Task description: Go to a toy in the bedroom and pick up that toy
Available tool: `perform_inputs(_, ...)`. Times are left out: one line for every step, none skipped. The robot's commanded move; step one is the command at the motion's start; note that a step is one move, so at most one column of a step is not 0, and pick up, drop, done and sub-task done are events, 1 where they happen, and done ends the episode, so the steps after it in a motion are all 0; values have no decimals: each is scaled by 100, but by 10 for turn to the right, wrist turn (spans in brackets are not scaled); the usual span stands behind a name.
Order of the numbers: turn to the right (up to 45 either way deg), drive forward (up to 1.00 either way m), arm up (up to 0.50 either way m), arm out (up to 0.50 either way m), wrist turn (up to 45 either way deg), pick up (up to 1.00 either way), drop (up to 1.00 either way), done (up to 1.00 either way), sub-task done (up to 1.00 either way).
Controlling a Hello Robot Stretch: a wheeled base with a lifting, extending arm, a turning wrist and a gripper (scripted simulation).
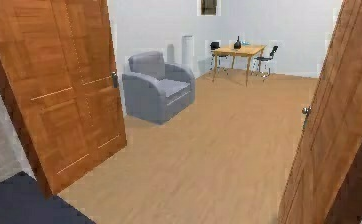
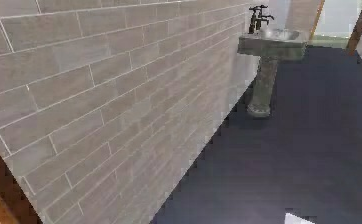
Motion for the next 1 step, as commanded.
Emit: perform_inputs(0,100,0,0,0,0,0,0,0)
